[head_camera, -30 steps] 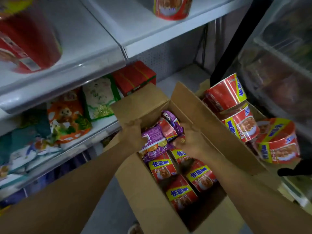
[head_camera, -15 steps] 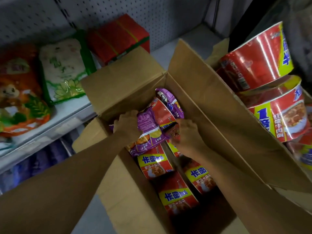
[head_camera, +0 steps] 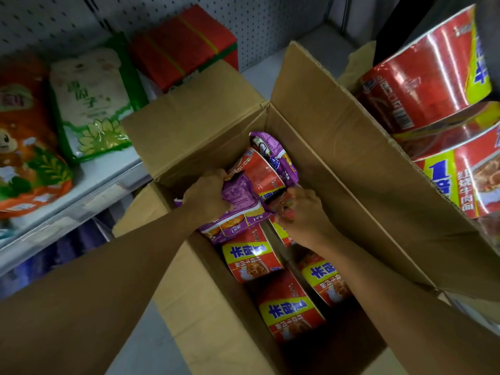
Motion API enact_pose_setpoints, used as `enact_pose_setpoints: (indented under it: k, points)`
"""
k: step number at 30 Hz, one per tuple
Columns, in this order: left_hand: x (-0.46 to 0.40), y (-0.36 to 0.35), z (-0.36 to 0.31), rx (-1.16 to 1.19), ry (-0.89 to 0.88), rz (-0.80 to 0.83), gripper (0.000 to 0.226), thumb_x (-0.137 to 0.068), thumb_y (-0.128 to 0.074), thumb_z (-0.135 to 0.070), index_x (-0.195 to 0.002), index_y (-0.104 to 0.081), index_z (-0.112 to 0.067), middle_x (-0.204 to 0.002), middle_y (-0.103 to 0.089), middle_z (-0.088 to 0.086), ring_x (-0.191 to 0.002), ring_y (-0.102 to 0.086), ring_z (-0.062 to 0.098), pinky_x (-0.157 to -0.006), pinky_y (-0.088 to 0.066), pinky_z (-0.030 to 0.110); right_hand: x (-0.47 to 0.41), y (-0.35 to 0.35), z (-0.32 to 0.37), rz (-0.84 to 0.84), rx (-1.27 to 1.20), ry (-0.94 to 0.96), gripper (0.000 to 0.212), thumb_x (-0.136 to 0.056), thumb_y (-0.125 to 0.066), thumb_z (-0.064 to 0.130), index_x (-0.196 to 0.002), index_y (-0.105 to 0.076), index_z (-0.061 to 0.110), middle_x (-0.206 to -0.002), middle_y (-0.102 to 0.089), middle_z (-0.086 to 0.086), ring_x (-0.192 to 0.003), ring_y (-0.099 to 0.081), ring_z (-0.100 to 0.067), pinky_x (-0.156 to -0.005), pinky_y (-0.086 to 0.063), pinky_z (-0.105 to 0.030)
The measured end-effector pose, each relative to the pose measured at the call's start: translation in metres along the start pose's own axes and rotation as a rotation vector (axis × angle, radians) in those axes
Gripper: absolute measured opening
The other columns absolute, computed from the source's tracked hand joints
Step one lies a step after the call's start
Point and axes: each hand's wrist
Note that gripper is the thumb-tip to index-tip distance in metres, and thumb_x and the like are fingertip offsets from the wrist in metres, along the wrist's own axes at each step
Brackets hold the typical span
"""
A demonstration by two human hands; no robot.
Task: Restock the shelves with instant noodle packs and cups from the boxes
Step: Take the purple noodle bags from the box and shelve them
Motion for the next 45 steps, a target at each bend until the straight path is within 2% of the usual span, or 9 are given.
enact_pose_setpoints:
  k: [9, 12, 15, 21, 30, 35, 38, 42, 45]
  points:
    - [0.061, 0.025, -0.021, -0.099, -0.352, -0.194, 0.054, -0.073, -0.078, -0.018, -0.118, -0.050, -0.013, -0.114, -0.060, 0.011, -0.103, -0.060, 0.027, -0.076, -0.047, 0.032, 0.016, 0.019, 0.004, -0.098, -0.248, -0.184, 0.031, -0.097, -0.049, 0.018, -0.125, -0.049, 0.005, -0.127, -0.052, -0.016, -0.116, -0.050, -0.028, -0.082, -0.036, -0.025]
    - [0.079, 0.038, -0.024, -0.186, -0.555, -0.304, 0.057, -0.051, -0.088, -0.011, -0.099, -0.057, -0.011, -0.095, -0.065, 0.010, -0.087, -0.063, 0.027, -0.065, -0.044, 0.028, 0.024, 0.029, 0.013, -0.081, -0.391, -0.264, 0.034, -0.099, -0.045, 0.034, -0.124, -0.048, 0.010, -0.113, -0.057, -0.010, -0.085, -0.056, -0.017, -0.066, -0.038, -0.022]
    - [0.091, 0.050, -0.025, -0.219, -0.769, -0.393, 0.063, -0.050, -0.085, -0.008, -0.099, -0.047, -0.015, -0.098, -0.067, 0.011, -0.096, -0.051, 0.023, -0.076, -0.044, 0.032, 0.030, 0.036, 0.022, -0.045, -0.521, -0.327, 0.035, -0.099, -0.044, 0.042, -0.119, -0.048, 0.013, -0.087, -0.056, 0.002, -0.067, -0.052, -0.004, -0.051, -0.035, -0.020]
    - [0.099, 0.071, -0.024, -0.207, -0.948, -0.456, 0.024, -0.080, -0.052, -0.023, -0.099, -0.043, -0.013, -0.111, -0.063, 0.015, -0.106, -0.047, 0.023, -0.088, -0.037, 0.034, 0.033, 0.046, 0.040, 0.019, -0.681, -0.327, 0.042, -0.096, -0.049, 0.046, -0.122, -0.051, 0.014, -0.098, -0.065, -0.004, -0.071, -0.063, -0.011, -0.056, -0.049, -0.024]
    - [0.100, 0.081, -0.014, -0.279, -1.027, -0.568, 0.023, -0.088, -0.048, -0.030, -0.100, -0.043, -0.011, -0.116, -0.048, 0.010, -0.104, -0.049, 0.021, -0.090, -0.039, 0.028, 0.031, 0.053, 0.059, 0.261, -0.952, -0.427, 0.059, -0.080, -0.073, 0.036, -0.129, -0.046, 0.015, -0.103, -0.070, -0.014, -0.082, -0.071, -0.026, -0.073, -0.057, -0.040]
    - [0.099, 0.076, 0.005, -0.383, -0.983, -0.469, 0.031, -0.085, -0.063, -0.027, -0.106, -0.045, -0.013, -0.118, -0.060, 0.016, -0.112, -0.048, 0.025, -0.092, -0.046, 0.039, 0.033, 0.053, 0.058, 0.094, -1.023, -0.348, 0.058, -0.082, -0.073, 0.019, -0.133, -0.046, 0.016, -0.101, -0.070, -0.010, -0.077, -0.071, -0.021, -0.060, -0.057, -0.034]
    - [0.098, 0.085, 0.009, -0.300, -0.864, -0.440, 0.024, -0.082, -0.049, -0.022, -0.104, -0.049, -0.014, -0.115, -0.062, 0.015, -0.110, -0.051, 0.026, -0.092, -0.040, 0.035, 0.037, 0.059, 0.055, -0.012, -0.922, -0.205, 0.050, -0.082, -0.072, 0.010, -0.127, -0.052, 0.018, -0.096, -0.068, -0.003, -0.074, -0.070, -0.016, -0.058, -0.057, -0.030]
    - [0.088, 0.098, -0.003, 0.093, -0.463, -0.456, 0.034, -0.085, -0.053, -0.023, -0.112, -0.058, -0.003, -0.114, -0.063, 0.015, -0.105, -0.057, 0.024, -0.089, -0.038, 0.030, 0.044, 0.065, 0.054, 0.005, -0.685, -0.007, 0.055, -0.077, -0.074, 0.001, -0.125, -0.055, 0.021, -0.112, -0.067, -0.009, -0.090, -0.068, -0.020, -0.077, -0.058, -0.039]
    - [0.081, 0.098, -0.013, 0.406, -0.088, -0.121, 0.075, -0.077, -0.076, -0.038, -0.136, -0.041, -0.009, -0.131, -0.056, 0.005, -0.115, -0.056, 0.020, -0.093, -0.047, 0.033, 0.048, 0.067, 0.058, 0.088, -0.658, 0.051, 0.049, -0.077, -0.072, -0.003, -0.117, -0.057, 0.021, -0.111, -0.066, -0.008, -0.092, -0.068, -0.020, -0.073, -0.059, -0.033]
Point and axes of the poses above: each hand's wrist, its own x-axis away from the middle knuckle, its own y-axis out of the back of the hand, z = x × y
